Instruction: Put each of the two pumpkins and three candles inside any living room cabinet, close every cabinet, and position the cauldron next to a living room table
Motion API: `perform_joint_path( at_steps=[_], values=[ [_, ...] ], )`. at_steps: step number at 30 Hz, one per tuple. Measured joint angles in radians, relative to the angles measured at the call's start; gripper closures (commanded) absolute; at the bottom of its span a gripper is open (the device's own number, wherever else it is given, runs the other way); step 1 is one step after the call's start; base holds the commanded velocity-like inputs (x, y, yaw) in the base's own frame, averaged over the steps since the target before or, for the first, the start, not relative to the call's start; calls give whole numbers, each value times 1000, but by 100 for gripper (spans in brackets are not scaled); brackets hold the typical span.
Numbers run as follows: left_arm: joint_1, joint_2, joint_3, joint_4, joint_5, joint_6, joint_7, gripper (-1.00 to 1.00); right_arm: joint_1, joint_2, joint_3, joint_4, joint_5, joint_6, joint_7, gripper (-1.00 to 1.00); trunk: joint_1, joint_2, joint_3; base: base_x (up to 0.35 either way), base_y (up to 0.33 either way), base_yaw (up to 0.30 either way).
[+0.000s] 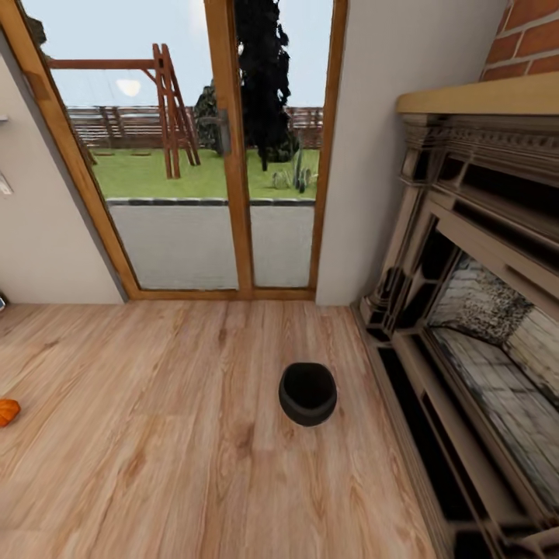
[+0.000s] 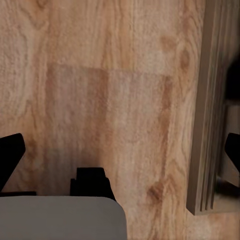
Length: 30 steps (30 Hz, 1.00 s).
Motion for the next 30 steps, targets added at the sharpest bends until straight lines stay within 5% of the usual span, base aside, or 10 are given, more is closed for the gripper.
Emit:
perform_joint_path(
  at_steps=[10,30],
  values=[
    [0,0,0,0,0,0,0,-100,0,2,0,0,0,1,-1,-100,0,0,11,337,-1,-10],
    [0,0,0,0,0,-1,0,-100,0,0,0,0,0,1,0,-100,0,0,28,335,15,-227]
  ],
)
